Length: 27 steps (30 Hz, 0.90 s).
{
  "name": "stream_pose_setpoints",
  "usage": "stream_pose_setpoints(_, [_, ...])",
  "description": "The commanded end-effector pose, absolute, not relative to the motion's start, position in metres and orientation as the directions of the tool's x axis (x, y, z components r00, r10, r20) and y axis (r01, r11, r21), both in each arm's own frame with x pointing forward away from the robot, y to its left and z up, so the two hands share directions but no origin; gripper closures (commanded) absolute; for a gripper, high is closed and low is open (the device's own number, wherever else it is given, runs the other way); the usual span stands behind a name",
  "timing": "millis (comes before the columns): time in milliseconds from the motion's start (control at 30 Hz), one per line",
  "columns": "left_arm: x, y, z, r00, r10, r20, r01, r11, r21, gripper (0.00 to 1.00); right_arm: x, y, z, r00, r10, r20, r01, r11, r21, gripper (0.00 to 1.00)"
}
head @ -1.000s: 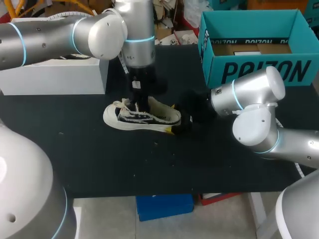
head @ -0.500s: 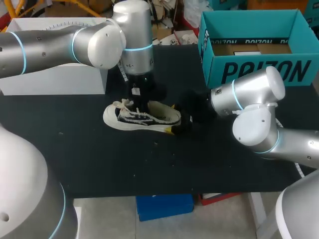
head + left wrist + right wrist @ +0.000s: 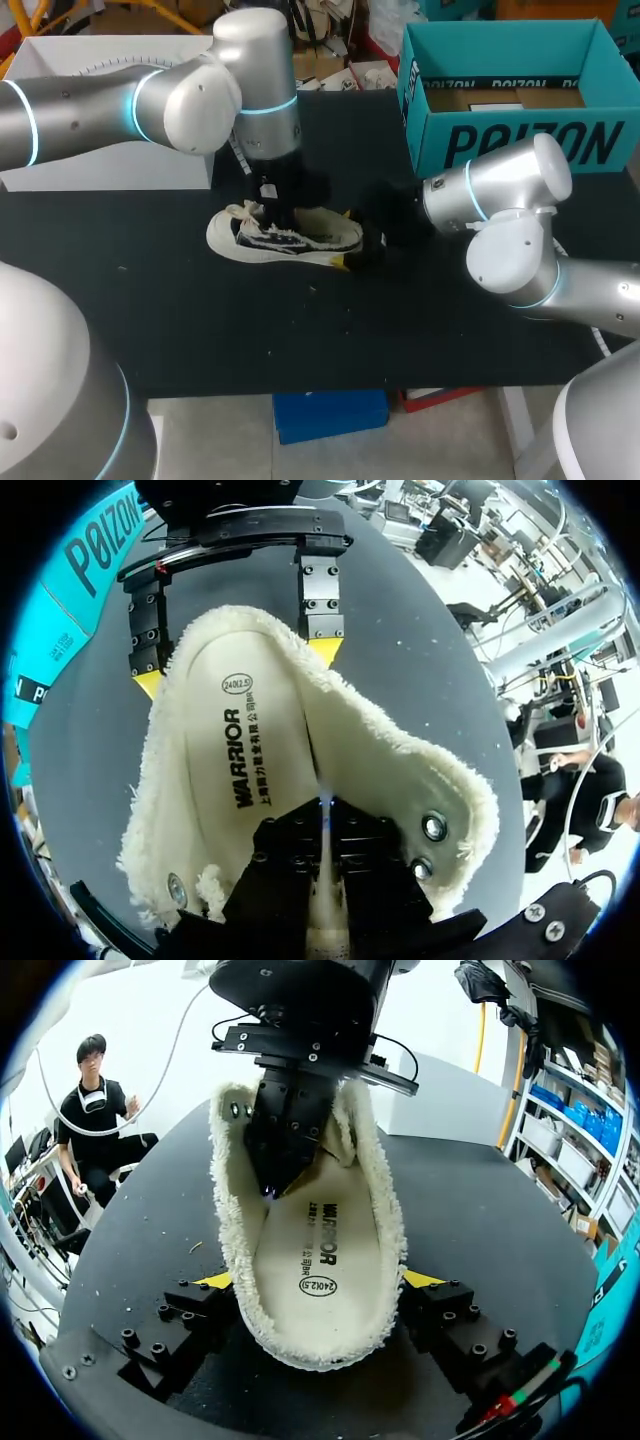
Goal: Take the shoe out of the shoebox, open the shoe tongue, remove and reinsert the insole, then place the shoe into the shoebox
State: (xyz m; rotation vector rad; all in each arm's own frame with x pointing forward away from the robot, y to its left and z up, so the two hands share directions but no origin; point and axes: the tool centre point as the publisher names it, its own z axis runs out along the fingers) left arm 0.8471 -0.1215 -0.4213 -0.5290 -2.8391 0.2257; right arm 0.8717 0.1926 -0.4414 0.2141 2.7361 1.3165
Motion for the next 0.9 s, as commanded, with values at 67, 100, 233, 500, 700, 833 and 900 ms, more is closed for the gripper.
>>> stream_pose_setpoints(67, [0.835,-0.121,-0.439,-0.912,0.365,0.186,0.335,0.926,-0.173,0.65,0.873,0.193,-0.443,-0.985,0.171,-0.026,0.087,0.619,0.78,1.0])
stream_pose_setpoints(100, [0.835,-0.121,-0.441,-0.913,0.364,0.184,0.335,0.926,-0.171,0.64,0.873,0.193,-0.443,-0.985,0.171,-0.026,0.087,0.619,0.78,1.0])
stream_pose_setpoints(233, [0.835,-0.12,-0.445,-0.918,0.356,0.174,0.33,0.93,-0.162,0.6,0.873,0.193,-0.443,-0.985,0.171,-0.026,0.087,0.619,0.78,1.0])
stream_pose_setpoints(500, [0.83,-0.114,-0.456,-0.955,0.295,-0.034,0.297,0.952,-0.078,0.61,0.873,0.193,-0.443,-0.985,0.171,-0.026,0.087,0.619,0.78,1.0])
stream_pose_setpoints(700, [0.827,-0.103,-0.468,-0.944,0.251,-0.214,0.262,0.965,-0.024,0.66,0.873,0.193,-0.443,-0.985,0.171,-0.026,0.087,0.619,0.78,1.0])
stream_pose_setpoints(833, [0.833,-0.098,-0.476,-0.927,0.238,-0.289,0.246,0.969,0.008,0.65,0.873,0.193,-0.443,-0.985,0.171,-0.026,0.087,0.619,0.78,1.0])
stream_pose_setpoints(900, [0.838,-0.096,-0.478,-0.92,0.233,-0.315,0.243,0.97,0.009,0.67,0.873,0.193,-0.443,-0.985,0.171,-0.026,0.087,0.619,0.78,1.0])
